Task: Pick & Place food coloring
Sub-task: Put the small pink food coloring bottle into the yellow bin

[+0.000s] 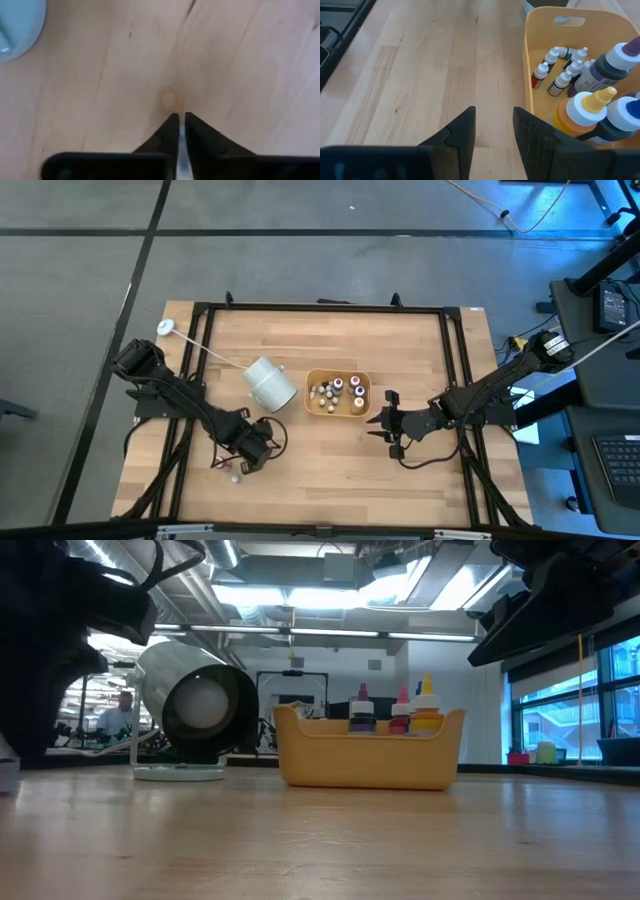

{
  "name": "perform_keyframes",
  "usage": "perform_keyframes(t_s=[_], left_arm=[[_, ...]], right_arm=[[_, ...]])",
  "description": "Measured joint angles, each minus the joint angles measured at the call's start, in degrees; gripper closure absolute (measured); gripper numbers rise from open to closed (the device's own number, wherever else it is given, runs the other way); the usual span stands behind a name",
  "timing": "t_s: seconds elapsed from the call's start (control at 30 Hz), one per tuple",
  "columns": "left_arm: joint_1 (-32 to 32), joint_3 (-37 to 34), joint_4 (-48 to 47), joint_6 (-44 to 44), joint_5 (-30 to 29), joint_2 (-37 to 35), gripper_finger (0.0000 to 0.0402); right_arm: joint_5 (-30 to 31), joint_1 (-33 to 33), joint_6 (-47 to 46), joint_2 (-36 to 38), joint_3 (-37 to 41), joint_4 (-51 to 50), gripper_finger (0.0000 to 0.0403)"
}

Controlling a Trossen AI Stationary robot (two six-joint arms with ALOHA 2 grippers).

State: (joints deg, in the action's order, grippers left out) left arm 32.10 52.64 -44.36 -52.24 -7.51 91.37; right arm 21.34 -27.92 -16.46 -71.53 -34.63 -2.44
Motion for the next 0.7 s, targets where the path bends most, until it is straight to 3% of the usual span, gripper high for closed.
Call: perform_keyframes(t_s=[0.13, 0.57, 0.7], left_arm=[[0.0, -0.02, -0.23, 0.18, -0.13, 0.02, 0.0398], [-0.04, -0.02, -0.25, 3.73, -2.31, 0.02, 0.0386], [-0.04, -0.02, -0.26, 0.49, -2.29, 0.02, 0.0376]], right_arm=[[0.0, 0.0, 0.19, 0.0, 0.0, 0.0, 0.0269], [0.0, 0.0, 0.19, 0.0, 0.0, 0.0, 0.0269], [0.0, 0.0, 0.19, 0.0, 0.0, 0.0, 0.0269]])
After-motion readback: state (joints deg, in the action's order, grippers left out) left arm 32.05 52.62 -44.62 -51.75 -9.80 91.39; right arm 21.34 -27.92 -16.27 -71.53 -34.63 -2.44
